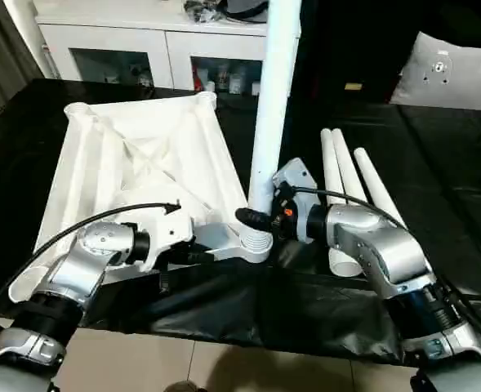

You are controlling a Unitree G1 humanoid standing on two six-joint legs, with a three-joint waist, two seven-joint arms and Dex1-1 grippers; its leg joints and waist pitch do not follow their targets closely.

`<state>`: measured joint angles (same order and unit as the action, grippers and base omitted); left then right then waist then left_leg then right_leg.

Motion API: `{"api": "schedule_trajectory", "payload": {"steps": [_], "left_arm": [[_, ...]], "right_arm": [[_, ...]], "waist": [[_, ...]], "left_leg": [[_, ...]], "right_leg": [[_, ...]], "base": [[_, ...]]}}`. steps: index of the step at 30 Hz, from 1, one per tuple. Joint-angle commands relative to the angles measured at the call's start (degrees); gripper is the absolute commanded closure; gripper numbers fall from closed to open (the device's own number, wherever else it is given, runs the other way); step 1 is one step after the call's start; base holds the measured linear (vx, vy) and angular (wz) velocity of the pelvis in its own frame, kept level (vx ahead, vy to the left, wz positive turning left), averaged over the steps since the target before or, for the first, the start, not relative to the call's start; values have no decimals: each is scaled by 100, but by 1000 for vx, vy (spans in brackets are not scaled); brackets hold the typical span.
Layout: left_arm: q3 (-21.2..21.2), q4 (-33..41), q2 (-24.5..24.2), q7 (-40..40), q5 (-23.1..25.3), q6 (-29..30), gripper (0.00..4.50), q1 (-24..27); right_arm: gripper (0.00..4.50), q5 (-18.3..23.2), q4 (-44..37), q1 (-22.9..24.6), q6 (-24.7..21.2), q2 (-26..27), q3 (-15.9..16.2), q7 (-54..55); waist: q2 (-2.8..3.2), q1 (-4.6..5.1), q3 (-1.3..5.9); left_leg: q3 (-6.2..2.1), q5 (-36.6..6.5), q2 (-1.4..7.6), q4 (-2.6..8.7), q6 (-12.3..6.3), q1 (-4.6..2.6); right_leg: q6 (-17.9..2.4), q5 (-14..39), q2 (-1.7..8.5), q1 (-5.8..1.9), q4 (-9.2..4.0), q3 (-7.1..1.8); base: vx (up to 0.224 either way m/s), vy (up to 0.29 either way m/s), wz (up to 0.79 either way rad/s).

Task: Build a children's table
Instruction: Insert table leg to table base

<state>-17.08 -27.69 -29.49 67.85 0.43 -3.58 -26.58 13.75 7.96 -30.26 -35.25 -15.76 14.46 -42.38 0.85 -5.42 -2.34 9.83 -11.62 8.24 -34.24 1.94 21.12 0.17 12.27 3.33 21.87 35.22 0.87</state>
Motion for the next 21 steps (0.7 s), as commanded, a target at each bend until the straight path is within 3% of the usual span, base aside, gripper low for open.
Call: {"api": "schedule_trajectory", "payload": {"steps": [1, 7, 14, 15, 18, 21], "left_arm": [[-472, 65, 123, 335, 154, -251, 450, -20], [-473, -22, 246, 257, 223, -359, 450, -142], [-317, -165, 265, -20, 238, -204, 450, -157], [-237, -180, 265, -78, 190, -156, 450, -108], [-135, -116, 250, -72, 83, 33, 450, -3], [-94, -32, 242, -46, 32, 138, 450, 53]], "right_arm": [[262, -80, 181, 52, -247, -73, 188, -87], [262, -72, 100, 130, -302, -157, 156, -133], [262, -98, 196, 278, -143, -107, 22, 10], [262, -60, 267, 325, 16, -45, -73, 42], [262, 110, 384, 454, 340, 101, -314, 24], [262, 176, 429, 565, 471, 144, -408, -6]], "waist": [[7, 22, 285], [37, -23, 299], [38, -64, 289], [82, -60, 281], [54, -66, 264], [34, -58, 269]], "left_leg": [[-147, -1070, 475, 484, 154, -131], [-146, -996, 480, 470, 167, -130], [-153, -1228, 489, 496, 269, -143], [-157, -1370, 481, 507, 324, -143], [-175, -1639, 491, 527, 367, -147], [-185, -1578, 499, 538, 320, -140]], "right_leg": [[-1316, 531, 520, -148, -346, -242], [-1337, 308, 526, -157, -324, -239], [-1304, 516, 529, -141, -347, -239], [-1280, 635, 522, -134, -367, -239], [-1266, 1039, 565, -126, -396, -258], [-1243, 1072, 557, -127, -396, -255]], "base": [[0, 0, 0], [0, 0, 0], [0, 0, 0], [0, 0, 0], [0, 0, 0], [0, 0, 0]]}}
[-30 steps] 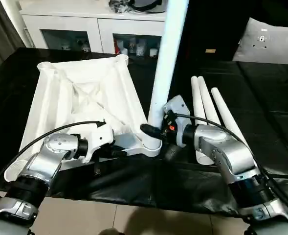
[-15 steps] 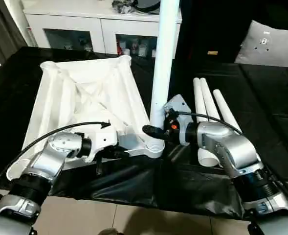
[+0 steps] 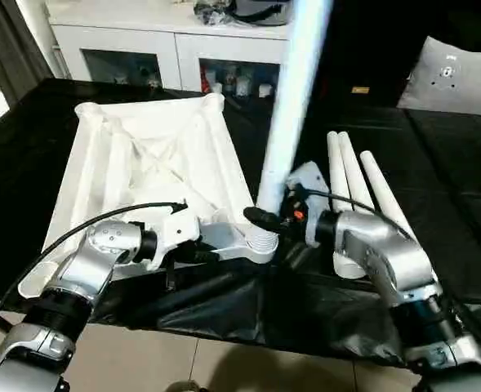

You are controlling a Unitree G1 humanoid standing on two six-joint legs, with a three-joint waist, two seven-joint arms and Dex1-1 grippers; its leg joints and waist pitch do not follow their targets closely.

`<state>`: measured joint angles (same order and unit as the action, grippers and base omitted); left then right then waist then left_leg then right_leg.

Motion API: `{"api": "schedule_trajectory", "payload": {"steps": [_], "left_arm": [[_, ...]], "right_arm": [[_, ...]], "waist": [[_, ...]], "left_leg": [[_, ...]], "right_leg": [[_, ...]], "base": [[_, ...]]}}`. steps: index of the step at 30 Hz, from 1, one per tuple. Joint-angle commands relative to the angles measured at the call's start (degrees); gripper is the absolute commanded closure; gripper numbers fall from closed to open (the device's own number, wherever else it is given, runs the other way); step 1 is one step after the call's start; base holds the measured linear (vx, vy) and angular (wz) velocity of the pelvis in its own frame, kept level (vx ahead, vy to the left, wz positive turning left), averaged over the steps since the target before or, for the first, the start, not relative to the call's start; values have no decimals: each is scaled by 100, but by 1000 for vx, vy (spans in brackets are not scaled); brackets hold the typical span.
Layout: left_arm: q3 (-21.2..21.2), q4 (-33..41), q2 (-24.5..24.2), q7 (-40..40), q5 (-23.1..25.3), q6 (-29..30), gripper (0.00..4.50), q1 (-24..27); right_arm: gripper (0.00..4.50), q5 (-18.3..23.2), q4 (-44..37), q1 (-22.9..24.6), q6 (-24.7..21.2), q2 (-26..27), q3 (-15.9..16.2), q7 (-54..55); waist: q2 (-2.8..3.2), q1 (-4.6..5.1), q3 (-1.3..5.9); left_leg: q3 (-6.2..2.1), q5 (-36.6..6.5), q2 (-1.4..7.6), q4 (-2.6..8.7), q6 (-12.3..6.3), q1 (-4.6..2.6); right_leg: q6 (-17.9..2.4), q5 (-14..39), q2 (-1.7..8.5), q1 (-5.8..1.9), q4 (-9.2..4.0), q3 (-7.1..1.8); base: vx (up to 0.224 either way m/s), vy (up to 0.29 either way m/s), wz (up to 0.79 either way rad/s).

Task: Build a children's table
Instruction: Insert table leg to table base

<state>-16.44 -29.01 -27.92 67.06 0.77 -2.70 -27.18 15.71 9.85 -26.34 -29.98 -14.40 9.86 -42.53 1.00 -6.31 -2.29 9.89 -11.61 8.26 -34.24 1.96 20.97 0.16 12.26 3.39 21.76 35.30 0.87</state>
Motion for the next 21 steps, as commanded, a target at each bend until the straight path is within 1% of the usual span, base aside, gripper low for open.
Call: {"api": "schedule_trajectory", "payload": {"steps": [1, 4, 5, 7, 10, 13, 15, 16, 17, 18, 19, 21], "left_arm": [[-153, 116, 86, 32, -8, 66, 450, 124], [-105, 157, 74, -23, -44, 122, 450, 188], [-95, 164, 80, -33, -56, 140, 450, 196], [-78, 179, 92, -42, -68, 173, 450, 207], [-72, 225, 108, -55, -61, 217, 450, 230], [-70, 255, 115, -61, -58, 244, 450, 238], [-61, 292, 119, -62, -51, 264, 450, 257], [-61, 292, 119, -62, -51, 264, 450, 257], [-66, 298, 115, -50, -46, 262, 450, 265], [-84, 319, 100, -19, -37, 263, 450, 274], [-91, 329, 93, -6, -33, 264, 450, 278], [-151, 378, 53, 83, -24, 260, 450, 276]], "right_arm": [[262, -6, 251, 196, -41, 16, 29, 9], [262, 64, 343, 344, 69, 75, -110, 51], [262, 78, 367, 377, 104, 84, -143, 51], [262, 83, 407, 417, 164, 102, -191, 42], [262, 109, 428, 611, 315, 120, -281, 36], [262, 90, 425, 694, 431, 103, -281, 60], [262, -235, 480, 774, 791, -17, -84, 153], [262, -235, 480, 774, 791, -17, -84, 153], [262, -396, 522, 790, 950, -66, 19, 202], [262, -530, 581, 768, 1060, -102, 130, 216], [262, -567, 600, 758, 1088, -110, 164, 217], [262, -798, 767, 631, 1171, -168, 405, 135]], "waist": [[25, 32, 267], [25, 28, 279], [27, 32, 276], [24, 33, 268], [17, 25, 246], [19, 31, 252], [43, 27, 257], [29, 33, 255], [25, 38, 255], [36, 36, 254], [38, 40, 249], [55, 56, 243]], "left_leg": [[-184, -1540, 495, 531, 302, -126], [-181, -1361, 497, 528, 233, -111], [-178, -1355, 494, 525, 220, -109], [-173, -1414, 487, 526, 200, -109], [-182, -1581, 499, 545, 222, -111], [-188, -1568, 501, 557, 217, -112], [-183, -1564, 501, 553, 222, -119], [-181, -1538, 498, 553, 226, -111], [-179, -1532, 492, 554, 206, -106], [-178, -1544, 490, 551, 199, -109], [-182, -1587, 490, 559, 203, -104], [-193, -1696, 492, 571, 220, -107]], "right_leg": [[-1245, 1021, 548, -111, -405, -256], [-1284, 704, 541, -126, -380, -245], [-1297, 671, 537, -122, -377, -246], [-1316, 780, 542, -119, -392, -245], [-1250, 1133, 562, -108, -429, -259], [-1211, 1128, 545, -105, -428, -253], [-1210, 1090, 549, -96, -430, -255], [-1199, 1036, 543, -103, -433, -254], [-1199, 1027, 537, -106, -430, -255], [-1187, 1067, 541, -101, -440, -255], [-1168, 1158, 540, -101, -447, -254], [-1138, 1315, 535, -90, -458, -257]], "base": [[0, 0, 0], [0, 0, 0], [0, 0, 0], [0, 0, 0], [0, 0, 0], [0, 0, 0], [0, 0, 0], [0, 0, 0], [0, 0, 0], [0, 0, 0], [0, 0, 0], [0, 0, 0]]}}
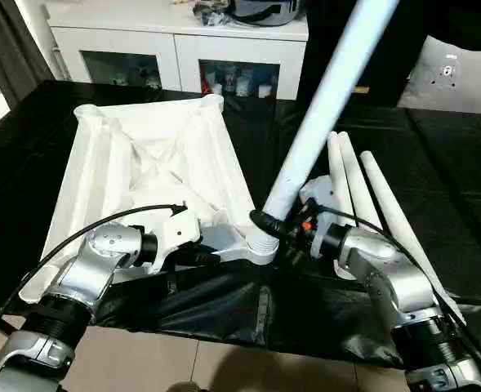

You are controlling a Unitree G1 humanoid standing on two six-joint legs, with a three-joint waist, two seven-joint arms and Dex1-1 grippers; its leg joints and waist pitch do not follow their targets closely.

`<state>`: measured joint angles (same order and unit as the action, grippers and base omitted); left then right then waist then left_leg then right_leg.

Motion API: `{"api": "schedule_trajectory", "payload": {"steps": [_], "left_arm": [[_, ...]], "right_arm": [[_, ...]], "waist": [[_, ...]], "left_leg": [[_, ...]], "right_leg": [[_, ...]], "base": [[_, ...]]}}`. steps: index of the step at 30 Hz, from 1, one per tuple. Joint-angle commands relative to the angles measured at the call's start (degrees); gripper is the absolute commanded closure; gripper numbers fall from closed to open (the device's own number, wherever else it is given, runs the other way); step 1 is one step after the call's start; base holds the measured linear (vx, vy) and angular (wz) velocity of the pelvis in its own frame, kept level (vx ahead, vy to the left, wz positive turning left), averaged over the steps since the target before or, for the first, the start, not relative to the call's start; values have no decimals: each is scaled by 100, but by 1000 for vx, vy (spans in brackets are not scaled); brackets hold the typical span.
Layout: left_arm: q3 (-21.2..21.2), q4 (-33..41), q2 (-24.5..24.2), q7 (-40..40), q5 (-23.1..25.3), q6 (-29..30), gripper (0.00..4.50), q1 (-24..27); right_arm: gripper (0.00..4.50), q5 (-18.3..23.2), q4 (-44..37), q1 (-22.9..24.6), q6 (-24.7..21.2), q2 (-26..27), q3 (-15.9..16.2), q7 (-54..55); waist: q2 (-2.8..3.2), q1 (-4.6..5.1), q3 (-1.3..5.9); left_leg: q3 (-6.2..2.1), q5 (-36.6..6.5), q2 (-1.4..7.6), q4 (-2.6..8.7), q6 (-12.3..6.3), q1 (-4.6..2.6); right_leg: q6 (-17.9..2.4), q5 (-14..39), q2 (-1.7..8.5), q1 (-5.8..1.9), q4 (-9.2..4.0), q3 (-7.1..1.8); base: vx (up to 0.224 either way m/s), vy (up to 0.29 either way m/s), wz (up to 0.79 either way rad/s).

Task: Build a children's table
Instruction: Insert table leg to table base

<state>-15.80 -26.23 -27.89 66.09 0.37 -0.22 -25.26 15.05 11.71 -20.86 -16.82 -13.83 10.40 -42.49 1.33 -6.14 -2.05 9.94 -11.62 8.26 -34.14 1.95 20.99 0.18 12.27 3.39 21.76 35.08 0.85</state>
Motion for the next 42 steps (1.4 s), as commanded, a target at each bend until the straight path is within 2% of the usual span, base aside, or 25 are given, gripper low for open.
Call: {"api": "schedule_trajectory", "payload": {"steps": [1, 3, 4, 5, 8, 13, 17, 19, 21, 22, 23, 25, 26, 27, 29, 30, 31, 34, 35, 36, 37, 38, 39, 40, 42], "left_arm": [[-218, 103, 49, 184, 16, 12, 450, 84], [-239, 117, 37, 216, 22, 11, 450, 80], [-267, 140, 23, 282, 18, 8, 450, 77], [-284, 167, 12, 326, 15, 15, 450, 80], [-350, 105, -5, 467, 47, -61, 450, -35], [-372, -80, 10, 571, 75, -131, 450, -276], [-353, -395, 55, 593, 100, -242, 450, -573], [-333, -556, 85, 581, 114, -289, 450, -716], [-311, -708, 113, 574, 124, -328, 450, -844], [-290, -851, 134, 573, 133, -366, 450, -949], [-263, -973, 148, 569, 132, -391, 450, -1029], [-223, -1079, 142, 561, 129, -397, 450, -1067], [-212, -1061, 125, 560, 121, -376, 450, -1032], [-198, -1019, 107, 564, 100, -341, 450, -975], [-141, -738, 37, 534, -7, -157, 450, -710], [-120, -614, 11, 513, -42, -77, 450, -614], [-120, -614, 11, 513, -42, -77, 450, -614], [15, 192, -96, 298, -189, 442, 450, -80], [125, 688, -107, 93, -259, 810, 450, 230], [181, 912, -103, -11, -286, 984, 450, 369], [261, 1334, -66, -278, -232, 1265, 450, 631], [274, 1405, -51, -328, -221, 1314, 450, 675], [372, 2127, 113, -807, -107, 1850, 450, 1103], [400, 2412, 190, -992, -62, 2081, 450, 1264], [383, 2732, 291, -1180, 16, 2352, 450, 1423]], "right_arm": [[262, -745, 592, 76, -141, -227, 364, 125], [262, -834, 668, 23, -120, -242, 455, 79], [262, -944, 741, -45, -131, -281, 612, -10], [262, -1016, 802, -89, -108, -311, 725, -69], [262, -1032, 1009, -257, -308, -331, 938, -271], [262, -937, 1117, -296, -448, -313, 988, -425], [262, -838, 1018, -149, -577, -338, 969, -531], [262, -813, 943, -83, -629, -353, 982, -569], [262, -774, 901, -46, -672, -362, 1003, -598], [262, -735, 875, -27, -724, -351, 1008, -615], [262, -717, 850, -19, -764, -334, 1020, -614], [262, -727, 844, -29, -818, -277, 1032, -563], [262, -746, 868, -45, -820, -250, 1032, -523], [262, -764, 889, -56, -813, -223, 1028, -476], [262, -841, 1008, -110, -820, -87, 955, -180], [262, -872, 1055, -133, -819, -44, 928, -71], [262, -872, 1055, -133, -819, -44, 928, -71], [262, -942, 1232, -239, -898, 137, 765, 401], [262, -947, 1282, -279, -936, 221, 682, 592], [262, -949, 1297, -294, -951, 255, 647, 670], [262, -949, 1321, -315, -957, 309, 605, 765], [262, -952, 1322, -317, -955, 315, 601, 779], [262, -998, 1317, -328, -919, 376, 594, 902], [262, -1025, 1318, -332, -893, 397, 601, 944], [262, -1022, 1292, -325, -889, 431, 602, 972]], "waist": [[16, 47, 218], [28, 82, 203], [60, 93, 203], [28, 109, 205], [9, 143, 214], [16, 143, 214], [14, 134, 201], [39, 128, 157], [38, 119, 157], [68, 113, 158], [50, 100, 183], [47, 99, 192], [30, 97, 197], [42, 100, 199], [11, 106, 195], [20, 110, 202], [37, 127, 171], [30, 181, 151], [22, 192, 162], [23, 273, 133], [30, 283, 126], [20, 307, 142], [15, 327, 141], [-8, 354, 137], [-1, 347, 109]], "left_leg": [[-203, -1720, 491, 565, 234, -108], [-207, -1850, 487, 574, 278, -113], [-215, -1966, 490, 577, 311, -120], [-218, -2051, 490, 580, 317, -127], [-219, -1963, 492, 579, 274, -117], [-208, -1983, 492, 580, 287, -129], [-215, -2164, 493, 590, 332, -149], [-223, -2531, 489, 612, 389, -198], [-259, -2768, 504, 626, 454, -229], [-263, -2786, 503, 631, 460, -240], [-252, -2670, 500, 623, 443, -252], [-249, -2431, 512, 638, 442, -202], [-247, -2339, 513, 641, 423, -186], [-239, -2139, 512, 634, 381, -160], [-232, -2097, 515, 635, 347, -158], [-242, -2075, 529, 638, 360, -152], [-239, -2204, 521, 652, 368, -152], [-276, -2533, 523, 675, 432, -174], [-285, -2566, 542, 679, 473, -176], [-325, -2582, 527, 723, 476, -75], [-313, -2757, 514, 702, 472, -134], [-313, -2775, 528, 684, 484, -149], [-312, -2707, 528, 685, 444, -131], [-297, -2546, 539, 675, 406, -106], [-279, -2605, 502, 658, 315, -136]], "right_leg": [[-1135, 1336, 533, -93, -436, -252], [-1115, 1506, 529, -73, -447, -257], [-1093, 1614, 539, -65, -459, -266], [-1079, 1671, 536, -70, -470, -268], [-1127, 1467, 521, -76, -453, -265], [-1172, 1380, 519, -72, -453, -266], [-1122, 1661, 530, -57, -487, -274], [-1025, 2150, 527, -17, -553, -281], [-981, 2447, 559, -11, -563, -295], [-959, 2456, 557, -7, -574, -299], [-968, 2283, 553, -18, -565, -308], [-1070, 1795, 548, -60, -515, -295], [-1099, 1676, 551, -77, -499, -289], [-1175, 1450, 563, -101, -479, -286], [-1206, 1498, 571, -107, -486, -285], [-1231, 1479, 588, -115, -468, -289], [-1210, 1713, 575, -86, -493, -286], [-1057, 2371, 579, -40, -545, -300], [-1075, 2341, 592, -44, -518, -304], [-1061, 2404, 578, -91, -503, -273], [-964, 2709, 569, -22, -562, -281], [-983, 2695, 588, -22, -552, -302], [-985, 2694, 588, -35, -562, -312], [-1060, 2455, 572, -39, -548, -310], [-984, 2690, 539, 11, -601, -310]], "base": [[0, 0, 0], [0, 0, 0], [0, 0, 0], [0, 0, 0], [0, 0, 0], [0, 0, 0], [0, 0, 0], [0, 0, 0], [0, 0, 0], [0, 0, 0], [0, 0, 0], [0, 0, 0], [0, 0, 0], [0, 0, 0], [0, 0, 0], [0, 0, 0], [0, 0, 0], [0, 0, 0], [0, 0, 0], [0, 0, 0], [0, 0, 0], [0, 0, 0], [0, 0, 0], [0, 0, 0], [0, 0, 0]]}}
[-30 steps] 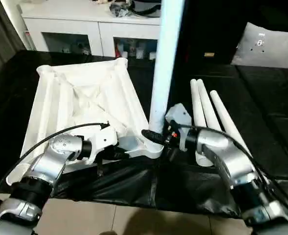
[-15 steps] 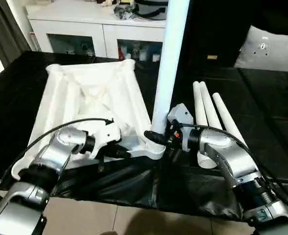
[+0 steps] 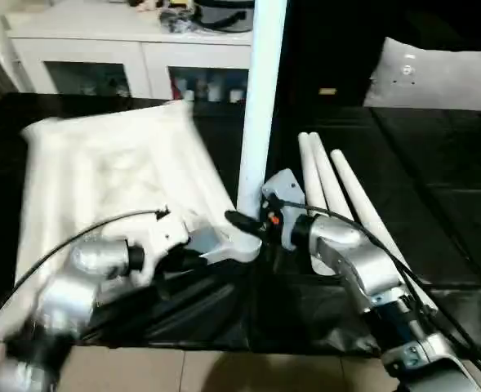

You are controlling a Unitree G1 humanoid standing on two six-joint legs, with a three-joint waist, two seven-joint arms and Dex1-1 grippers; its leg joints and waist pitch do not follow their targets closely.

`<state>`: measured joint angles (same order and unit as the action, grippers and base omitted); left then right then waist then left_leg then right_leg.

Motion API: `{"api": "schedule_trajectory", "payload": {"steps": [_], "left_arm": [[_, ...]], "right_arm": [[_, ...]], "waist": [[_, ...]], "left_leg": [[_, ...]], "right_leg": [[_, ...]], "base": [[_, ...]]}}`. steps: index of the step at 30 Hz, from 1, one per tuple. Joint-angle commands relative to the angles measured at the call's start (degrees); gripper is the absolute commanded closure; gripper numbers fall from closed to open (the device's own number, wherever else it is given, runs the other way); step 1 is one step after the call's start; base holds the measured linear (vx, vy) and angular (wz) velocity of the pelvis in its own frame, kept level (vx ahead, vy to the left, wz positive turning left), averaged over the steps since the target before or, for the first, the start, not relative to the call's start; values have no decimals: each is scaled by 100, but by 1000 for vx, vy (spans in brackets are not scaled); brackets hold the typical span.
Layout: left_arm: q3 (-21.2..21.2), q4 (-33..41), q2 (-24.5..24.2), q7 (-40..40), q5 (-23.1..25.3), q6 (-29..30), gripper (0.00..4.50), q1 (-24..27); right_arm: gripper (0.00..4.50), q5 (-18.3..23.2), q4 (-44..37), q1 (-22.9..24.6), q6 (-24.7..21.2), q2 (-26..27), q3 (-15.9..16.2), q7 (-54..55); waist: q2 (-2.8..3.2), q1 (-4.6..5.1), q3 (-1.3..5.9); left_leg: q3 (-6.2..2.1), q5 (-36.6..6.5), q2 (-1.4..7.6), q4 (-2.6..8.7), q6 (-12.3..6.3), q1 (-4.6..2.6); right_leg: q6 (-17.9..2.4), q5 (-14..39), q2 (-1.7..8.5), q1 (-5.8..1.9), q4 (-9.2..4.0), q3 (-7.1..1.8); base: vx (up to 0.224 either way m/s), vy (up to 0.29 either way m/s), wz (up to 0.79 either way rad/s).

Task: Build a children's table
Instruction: Insert table leg to table base

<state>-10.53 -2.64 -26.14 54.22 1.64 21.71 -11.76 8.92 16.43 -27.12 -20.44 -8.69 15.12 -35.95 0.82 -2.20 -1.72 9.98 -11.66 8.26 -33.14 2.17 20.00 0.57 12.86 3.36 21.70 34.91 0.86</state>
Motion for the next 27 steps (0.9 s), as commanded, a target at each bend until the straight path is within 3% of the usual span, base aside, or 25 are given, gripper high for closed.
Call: {"api": "schedule_trajectory", "payload": {"steps": [1, 9, 15, 17, 18, 19, 20, 21, 23, 24, 27], "left_arm": [[-181, 619, 225, -167, -46, 418, 450, 156], [-322, 1074, 303, -450, -34, 900, 450, 185], [-424, 625, 408, -596, 143, 592, 450, -20], [-434, 553, 413, -637, 146, 548, 450, -43], [-453, 487, 395, -644, 132, 485, 450, -57], [-467, 461, 377, -619, 105, 456, 450, -62], [-474, 447, 368, -605, 89, 442, 450, -65], [-471, 436, 351, -597, 84, 416, 450, -62], [-452, 341, 296, -591, 127, 321, 450, -88], [-454, 282, 249, -569, 162, 264, 450, -111], [-461, 156, 181, -503, 190, 183, 450, -180]], "right_arm": [[262, -376, 800, 305, -543, -42, 118, 339], [262, -325, 963, 222, -462, 36, 117, 313], [262, -191, 1360, 54, -232, 228, -180, 513], [206, -173, 1459, 11, -186, 263, -246, 578], [192, -154, 1546, -25, -106, 300, -308, 630], [189, -161, 1564, -29, -50, 308, -320, 646], [183, -168, 1574, -31, -19, 312, -326, 655], [171, -175, 1563, -23, 5, 311, -329, 659], [157, -205, 1554, -11, 66, 309, -358, 658], [140, -229, 1519, 13, 100, 292, -366, 660], [110, -232, 1401, 89, 134, 222, -382, 604]], "waist": [[28, -49, 87], [38, -67, 78], [63, -48, 66], [84, -42, 68], [125, -44, 65], [104, -38, 73], [101, -37, 84], [151, -69, 98], [122, -69, 113], [135, -96, 124], [148, -142, 129]], "left_leg": [[-277, -2650, 477, 545, 265, -45], [-300, -2751, 467, 569, 274, -35], [-323, -2974, 456, 570, 312, -53], [-335, -3086, 453, 577, 348, -60], [-353, -3173, 455, 585, 369, -64], [-354, -3213, 460, 587, 377, -73], [-356, -3171, 461, 591, 380, -67], [-330, -3054, 474, 600, 382, -64], [-305, -2814, 472, 607, 366, -30], [-277, -2642, 469, 598, 328, -32], [-224, -2269, 454, 566, 242, -22]], "right_leg": [[-908, 2891, 536, 25, -617, -318], [-714, 2961, 499, 66, -639, -308], [-638, 3226, 508, 99, -678, -300], [-613, 3282, 510, 104, -684, -292], [-599, 3329, 517, 104, -684, -285], [-600, 3316, 518, 108, -695, -282], [-631, 3208, 517, 92, -683, -279], [-703, 2838, 505, 83, -676, -285], [-841, 2212, 470, 38, -614, -274], [-920, 1948, 478, 26, -597, -282], [-1053, 1580, 476, -4, -583, -291]], "base": [[0, 0, 0], [0, 0, 0], [0, 0, 0], [0, 0, 0], [0, 0, 0], [0, 0, 0], [0, 0, 0], [0, 0, 0], [0, 0, 0], [0, 0, 0], [0, 0, 0]]}}
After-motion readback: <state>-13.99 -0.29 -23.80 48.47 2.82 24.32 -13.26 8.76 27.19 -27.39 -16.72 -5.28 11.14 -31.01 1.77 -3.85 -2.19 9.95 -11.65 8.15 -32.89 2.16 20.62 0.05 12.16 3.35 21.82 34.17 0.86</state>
